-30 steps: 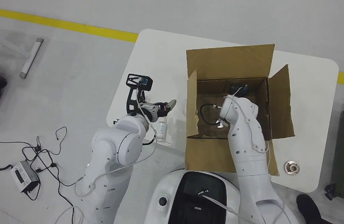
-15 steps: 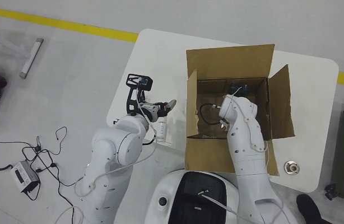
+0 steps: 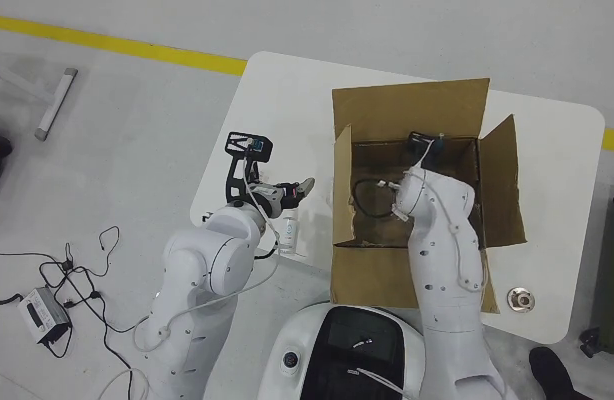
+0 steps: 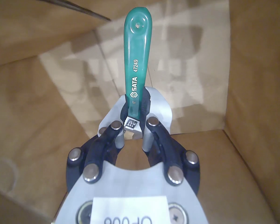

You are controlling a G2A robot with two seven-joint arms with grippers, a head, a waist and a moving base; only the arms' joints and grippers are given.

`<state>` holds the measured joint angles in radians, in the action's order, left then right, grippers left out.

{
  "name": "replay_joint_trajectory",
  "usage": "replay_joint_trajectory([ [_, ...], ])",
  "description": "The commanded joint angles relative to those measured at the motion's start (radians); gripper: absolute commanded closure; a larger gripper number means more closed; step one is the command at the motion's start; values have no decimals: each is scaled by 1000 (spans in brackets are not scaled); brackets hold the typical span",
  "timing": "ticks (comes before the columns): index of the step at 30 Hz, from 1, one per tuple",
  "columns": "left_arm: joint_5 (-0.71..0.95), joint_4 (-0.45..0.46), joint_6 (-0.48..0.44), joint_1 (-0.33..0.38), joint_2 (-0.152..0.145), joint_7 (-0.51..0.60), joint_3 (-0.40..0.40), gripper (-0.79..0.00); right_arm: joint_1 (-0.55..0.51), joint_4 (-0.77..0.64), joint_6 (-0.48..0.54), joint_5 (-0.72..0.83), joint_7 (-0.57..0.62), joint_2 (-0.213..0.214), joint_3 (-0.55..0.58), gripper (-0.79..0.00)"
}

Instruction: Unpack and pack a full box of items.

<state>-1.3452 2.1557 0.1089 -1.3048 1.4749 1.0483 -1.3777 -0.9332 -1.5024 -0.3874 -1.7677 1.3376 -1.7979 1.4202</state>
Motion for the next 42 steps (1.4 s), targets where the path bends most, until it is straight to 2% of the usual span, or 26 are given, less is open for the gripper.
replay_joint_trajectory([
  [1, 0, 0, 0, 0, 0, 0, 0, -785, -39, -109, 32, 20, -1, 1, -7, 0],
  [7, 0, 0, 0, 0, 0, 0, 0, -785, -125, -373, 106, 59, 47, 6, -8, 0],
  [12, 0, 0, 0, 0, 0, 0, 0, -785, -177, -532, 154, 91, 64, 12, -3, 0],
  [25, 0, 0, 0, 0, 0, 0, 0, -785, -184, -546, 156, 100, 61, 12, 0, 0],
  [27, 0, 0, 0, 0, 0, 0, 0, -785, -190, -554, 160, 112, 32, 13, 0, 0],
  [31, 0, 0, 0, 0, 0, 0, 0, -785, -206, -623, 192, 153, 8, 17, 9, 0],
  [40, 0, 0, 0, 0, 0, 0, 0, -785, -209, -848, 250, 241, 123, 30, 61, 0],
  [42, 0, 0, 0, 0, 0, 0, 0, -785, -196, -848, 257, 259, 130, 33, 83, 0],
])
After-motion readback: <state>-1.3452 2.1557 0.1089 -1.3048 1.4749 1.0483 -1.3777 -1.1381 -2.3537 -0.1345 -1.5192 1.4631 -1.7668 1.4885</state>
